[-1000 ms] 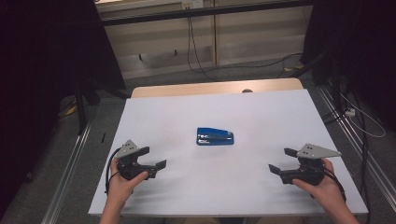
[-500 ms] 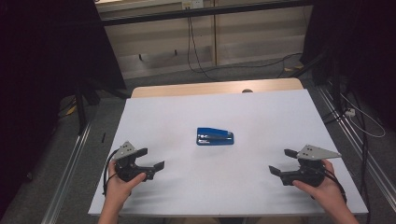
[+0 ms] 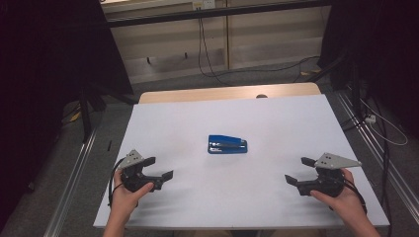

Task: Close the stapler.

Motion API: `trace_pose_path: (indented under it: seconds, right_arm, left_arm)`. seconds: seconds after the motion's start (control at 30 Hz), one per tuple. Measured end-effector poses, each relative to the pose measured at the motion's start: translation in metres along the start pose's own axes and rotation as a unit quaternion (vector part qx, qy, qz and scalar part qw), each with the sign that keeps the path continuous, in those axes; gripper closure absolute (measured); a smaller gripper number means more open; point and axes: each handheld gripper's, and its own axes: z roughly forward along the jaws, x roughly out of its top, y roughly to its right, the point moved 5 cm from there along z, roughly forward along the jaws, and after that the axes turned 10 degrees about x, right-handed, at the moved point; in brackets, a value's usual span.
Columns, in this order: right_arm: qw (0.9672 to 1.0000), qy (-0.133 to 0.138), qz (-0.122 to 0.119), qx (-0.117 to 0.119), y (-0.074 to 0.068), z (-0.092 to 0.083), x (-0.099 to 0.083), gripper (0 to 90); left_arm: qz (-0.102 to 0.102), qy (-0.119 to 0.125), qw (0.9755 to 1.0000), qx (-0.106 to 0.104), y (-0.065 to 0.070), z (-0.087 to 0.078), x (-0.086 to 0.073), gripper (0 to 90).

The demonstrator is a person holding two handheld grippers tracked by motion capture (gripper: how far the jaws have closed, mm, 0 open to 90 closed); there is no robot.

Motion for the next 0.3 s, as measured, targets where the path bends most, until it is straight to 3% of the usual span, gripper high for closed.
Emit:
trace_pose_path:
  seconds: [0.3]
  right_arm:
    - [1.0000,-0.001,0.001,0.001,0.0009,0.0008,-0.0011,12.2]
  left_arm:
    - [0.004,-0.005,1.0000,-0.001,-0.0001,0.0035,-0.0007,5.6]
